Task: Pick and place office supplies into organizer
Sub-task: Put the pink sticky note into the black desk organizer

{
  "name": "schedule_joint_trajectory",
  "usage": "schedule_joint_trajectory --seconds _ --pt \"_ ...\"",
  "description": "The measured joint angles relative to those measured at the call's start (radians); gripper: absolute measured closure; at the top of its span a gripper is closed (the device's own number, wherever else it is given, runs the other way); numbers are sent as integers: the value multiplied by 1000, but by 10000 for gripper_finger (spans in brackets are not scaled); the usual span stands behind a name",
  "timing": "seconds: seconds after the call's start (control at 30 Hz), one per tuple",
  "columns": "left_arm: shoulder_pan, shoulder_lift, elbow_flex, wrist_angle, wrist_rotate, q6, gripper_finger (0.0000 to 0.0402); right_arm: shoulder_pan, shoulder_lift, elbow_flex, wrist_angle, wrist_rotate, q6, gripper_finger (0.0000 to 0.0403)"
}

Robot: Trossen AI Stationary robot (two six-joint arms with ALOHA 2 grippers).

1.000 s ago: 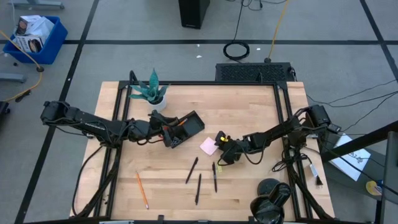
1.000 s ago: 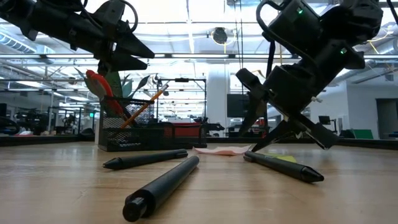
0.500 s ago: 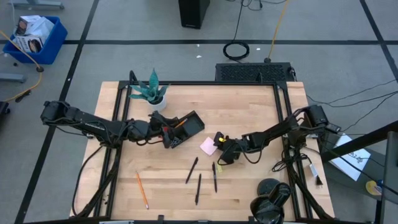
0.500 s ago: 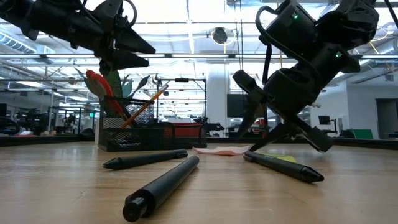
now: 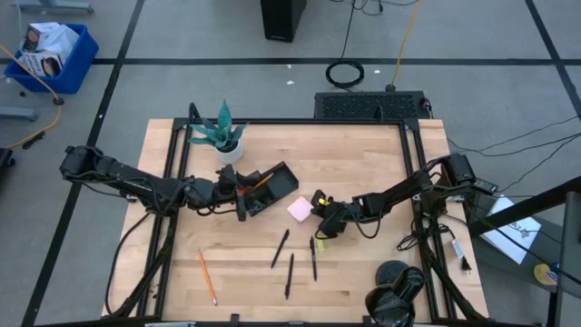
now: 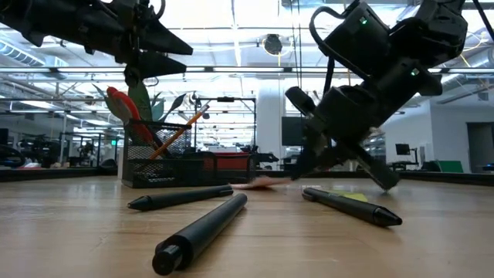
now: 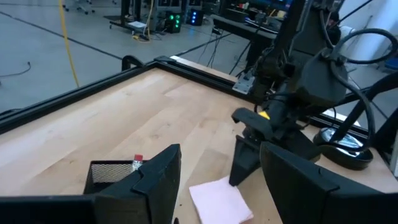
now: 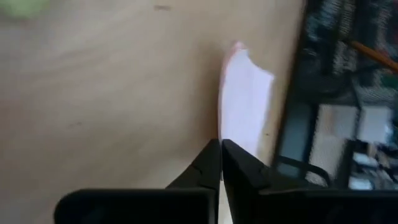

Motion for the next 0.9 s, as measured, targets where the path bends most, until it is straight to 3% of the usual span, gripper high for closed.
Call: schedule_joint_trajectory --seconds 0.27,0.47,0.9 --pt "0 0 0 -2 -2 0 179 0 3 -2 103 134 9 399" --pt "0 0 0 -10 -2 -1 178 16 3 -2 142 169 -4 401" --pt "0 0 0 -12 -2 -1 179 55 1 -1 265 303 -221 402"
